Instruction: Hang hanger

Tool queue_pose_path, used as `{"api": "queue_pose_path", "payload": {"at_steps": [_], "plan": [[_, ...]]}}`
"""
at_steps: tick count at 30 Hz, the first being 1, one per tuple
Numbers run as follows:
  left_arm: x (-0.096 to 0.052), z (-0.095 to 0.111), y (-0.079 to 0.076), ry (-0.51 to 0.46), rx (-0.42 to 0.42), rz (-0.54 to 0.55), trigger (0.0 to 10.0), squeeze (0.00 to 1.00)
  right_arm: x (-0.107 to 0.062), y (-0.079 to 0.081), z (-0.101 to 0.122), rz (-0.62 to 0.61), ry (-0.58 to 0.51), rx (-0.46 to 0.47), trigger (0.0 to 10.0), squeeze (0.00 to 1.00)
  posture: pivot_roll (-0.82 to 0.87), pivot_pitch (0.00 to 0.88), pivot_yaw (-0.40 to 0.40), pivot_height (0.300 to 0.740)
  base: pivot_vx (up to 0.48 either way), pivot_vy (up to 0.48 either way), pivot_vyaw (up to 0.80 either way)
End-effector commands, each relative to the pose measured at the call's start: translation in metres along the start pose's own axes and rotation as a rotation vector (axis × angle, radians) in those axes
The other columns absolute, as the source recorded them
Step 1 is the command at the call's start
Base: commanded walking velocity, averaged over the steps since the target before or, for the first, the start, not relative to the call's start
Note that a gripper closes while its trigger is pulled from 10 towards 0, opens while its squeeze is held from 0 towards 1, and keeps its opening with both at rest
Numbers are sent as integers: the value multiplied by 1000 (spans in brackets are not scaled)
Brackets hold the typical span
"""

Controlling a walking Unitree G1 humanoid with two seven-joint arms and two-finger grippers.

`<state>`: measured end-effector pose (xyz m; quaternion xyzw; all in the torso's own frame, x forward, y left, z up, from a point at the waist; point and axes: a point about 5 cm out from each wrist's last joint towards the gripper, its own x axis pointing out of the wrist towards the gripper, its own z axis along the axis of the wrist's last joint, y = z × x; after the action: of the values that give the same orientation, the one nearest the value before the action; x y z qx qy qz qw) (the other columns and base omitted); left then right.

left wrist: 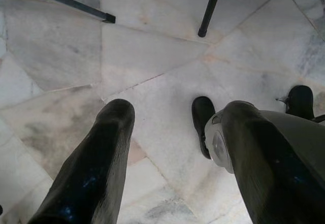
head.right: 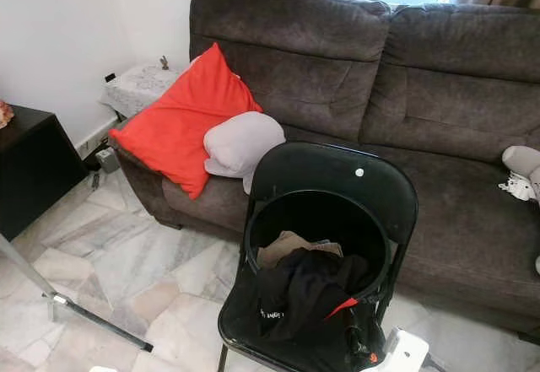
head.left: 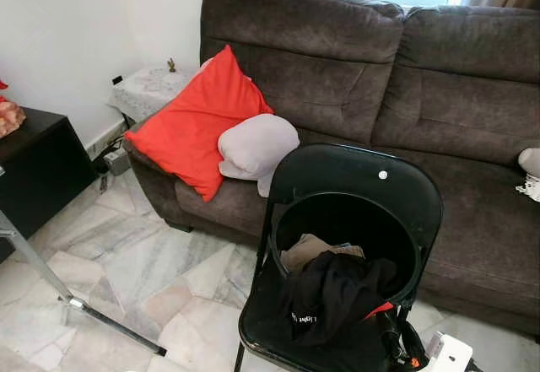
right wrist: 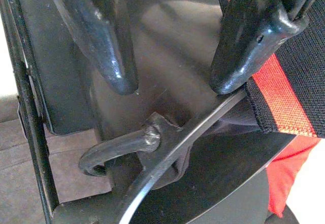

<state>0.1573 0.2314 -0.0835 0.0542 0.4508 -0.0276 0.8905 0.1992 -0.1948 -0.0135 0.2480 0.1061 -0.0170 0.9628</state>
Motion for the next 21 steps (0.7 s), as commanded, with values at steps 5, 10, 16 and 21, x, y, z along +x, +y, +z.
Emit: {"api": "queue_pose_path", "payload": {"at_steps": [5,10,16,21], "plan": [[-1,-6,0,25,32,-5,10000,0,-2,8,0,41,43,-42,10000,0,28,24,36,740,0,0,0],[-2,-7,1,30,33,-2,10000,0,-5,15,-5,107,109,-62,10000,0,29,27,37,740,0,0,0],[-1,-5,1,25,35,-2,10000,0,-9,19,-8,179,179,-131,10000,0,29,26,36,740,0,0,0],[-1,-4,1,21,37,-4,10000,0,-12,19,-7,183,207,-173,10000,0,29,26,36,740,0,0,0]]}}
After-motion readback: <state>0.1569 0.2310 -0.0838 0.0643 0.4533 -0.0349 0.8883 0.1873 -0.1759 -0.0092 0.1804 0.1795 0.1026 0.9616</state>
